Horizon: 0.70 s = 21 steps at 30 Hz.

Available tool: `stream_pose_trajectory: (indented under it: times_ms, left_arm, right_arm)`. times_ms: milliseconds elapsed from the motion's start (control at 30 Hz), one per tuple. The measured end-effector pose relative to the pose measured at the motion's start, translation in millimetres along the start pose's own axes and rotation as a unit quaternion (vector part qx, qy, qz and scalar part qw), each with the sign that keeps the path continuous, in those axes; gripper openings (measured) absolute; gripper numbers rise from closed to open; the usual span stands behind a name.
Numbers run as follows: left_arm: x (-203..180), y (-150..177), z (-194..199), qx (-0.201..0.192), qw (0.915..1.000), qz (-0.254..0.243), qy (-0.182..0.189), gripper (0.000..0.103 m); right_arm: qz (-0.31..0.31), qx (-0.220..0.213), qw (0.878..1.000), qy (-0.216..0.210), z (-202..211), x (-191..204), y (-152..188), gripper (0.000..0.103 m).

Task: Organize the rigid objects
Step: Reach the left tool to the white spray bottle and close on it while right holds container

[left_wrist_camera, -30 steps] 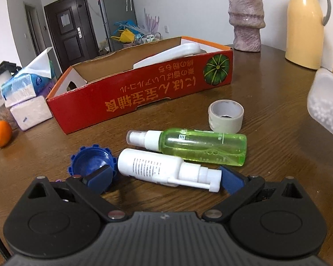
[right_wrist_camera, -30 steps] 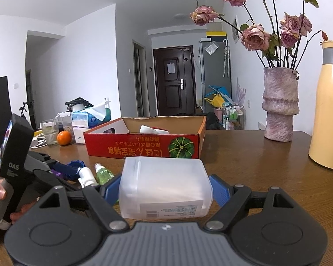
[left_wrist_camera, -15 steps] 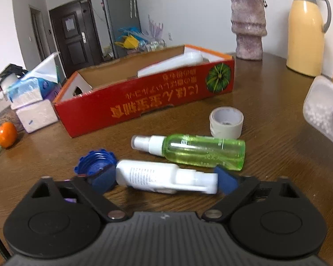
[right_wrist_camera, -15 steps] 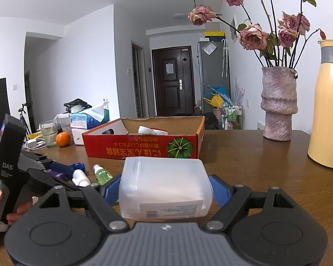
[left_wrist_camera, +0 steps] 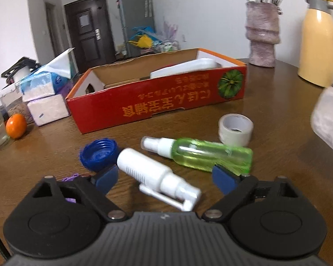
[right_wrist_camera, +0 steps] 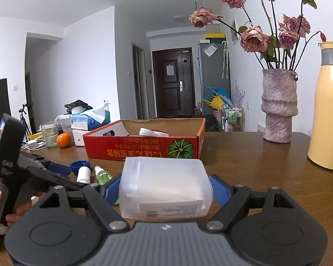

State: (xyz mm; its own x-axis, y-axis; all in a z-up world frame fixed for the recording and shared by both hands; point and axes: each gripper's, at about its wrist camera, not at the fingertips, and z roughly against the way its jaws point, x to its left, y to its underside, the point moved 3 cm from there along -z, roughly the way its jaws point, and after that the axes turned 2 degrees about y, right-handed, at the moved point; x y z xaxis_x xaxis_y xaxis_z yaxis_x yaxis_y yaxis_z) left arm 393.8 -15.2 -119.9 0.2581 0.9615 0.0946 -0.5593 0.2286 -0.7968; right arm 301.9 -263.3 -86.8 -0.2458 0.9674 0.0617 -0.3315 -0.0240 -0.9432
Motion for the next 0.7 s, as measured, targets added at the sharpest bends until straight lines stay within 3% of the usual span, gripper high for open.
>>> stream_pose_trajectory:
  times_ms: [100,167,300,367,700]
  left_arm:
    - [2.0,-4.4,-10.1,0.01,0.9998,0.006,-0.014,0.094]
    - [1.8,-1.9,-19.0,0.029,0.9991,0.0,-0.03,0.086]
    - [9.4,-0.9,-15.6,0.03,0.9992,0.023,-0.013,0.036]
    - [9.8,0.4,-13.8,0.031,0.999,0.027,-0.014,0.029]
    - [3.2,4.1,14.2,0.006,0.9987,0.041,-0.031,0.029]
  right_arm:
    - [0.0,-0.001,1.0,-0.002,0.8,0.3,-0.2,0.082]
    - [-0.002,-0.001,1.0,-0.002,0.9,-0.1,0.0,0.081]
    - [-0.002,-0.001,1.0,-0.003,1.5,0.4,-0.3,0.081]
    - [-0.003,-0.002,1.0,-0.004,2.1,0.3,-0.6,0.081]
    - [0.002,-0.009,1.0,-0.006,5.0,2.3,-1.5,0.081]
